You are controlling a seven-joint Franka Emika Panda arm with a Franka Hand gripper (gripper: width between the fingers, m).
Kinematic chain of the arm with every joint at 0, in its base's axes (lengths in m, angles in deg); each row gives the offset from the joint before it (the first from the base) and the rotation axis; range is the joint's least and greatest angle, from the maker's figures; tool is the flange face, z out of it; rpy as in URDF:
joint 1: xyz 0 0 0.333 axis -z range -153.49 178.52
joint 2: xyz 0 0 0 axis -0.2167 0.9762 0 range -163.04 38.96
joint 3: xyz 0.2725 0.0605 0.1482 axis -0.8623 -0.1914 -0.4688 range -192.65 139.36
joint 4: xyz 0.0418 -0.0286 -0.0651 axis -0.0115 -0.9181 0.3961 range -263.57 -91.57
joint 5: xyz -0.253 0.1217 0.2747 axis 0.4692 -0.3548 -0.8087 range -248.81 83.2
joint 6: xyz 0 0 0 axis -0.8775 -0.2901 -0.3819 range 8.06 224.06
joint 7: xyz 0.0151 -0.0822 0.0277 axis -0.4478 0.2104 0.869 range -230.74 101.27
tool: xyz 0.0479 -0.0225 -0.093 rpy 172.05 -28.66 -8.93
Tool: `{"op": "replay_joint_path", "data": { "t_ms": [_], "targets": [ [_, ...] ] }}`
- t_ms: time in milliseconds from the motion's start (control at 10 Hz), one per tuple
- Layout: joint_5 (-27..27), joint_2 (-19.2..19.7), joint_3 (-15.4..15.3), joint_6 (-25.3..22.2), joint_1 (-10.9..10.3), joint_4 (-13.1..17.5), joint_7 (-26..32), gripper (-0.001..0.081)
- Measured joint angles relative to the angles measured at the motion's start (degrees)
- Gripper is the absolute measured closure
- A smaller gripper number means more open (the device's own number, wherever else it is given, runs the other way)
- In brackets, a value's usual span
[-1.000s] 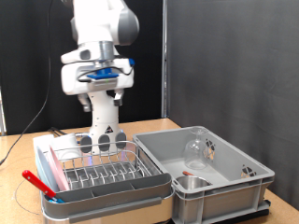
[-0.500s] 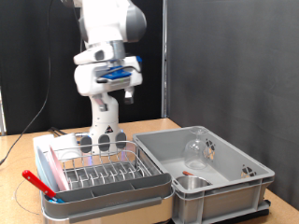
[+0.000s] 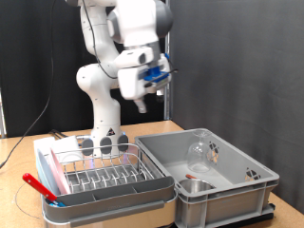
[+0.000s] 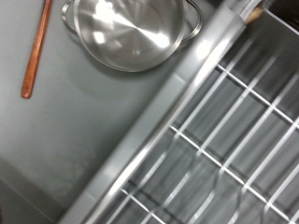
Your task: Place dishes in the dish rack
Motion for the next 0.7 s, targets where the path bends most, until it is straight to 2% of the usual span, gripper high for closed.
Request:
{"op": "replay_joint_path", "data": {
  "t_ms": [200,300,400,700],
  "targets": [
    [1.33,1.20,-3.40,1.24,-0.85,0.35,-2.49,-0.0002],
    [3.03,1.97,-4.85,1.91,-0.62,0.62,-4.78,-0.0002],
    [2.30,1.97,-4.63,1.81,-0.63,0.57,-4.26,-0.0002],
    [-2.78,2.39,-3.92,1.23,-2.17,0.62,4.06,-0.0002]
  ]
}}
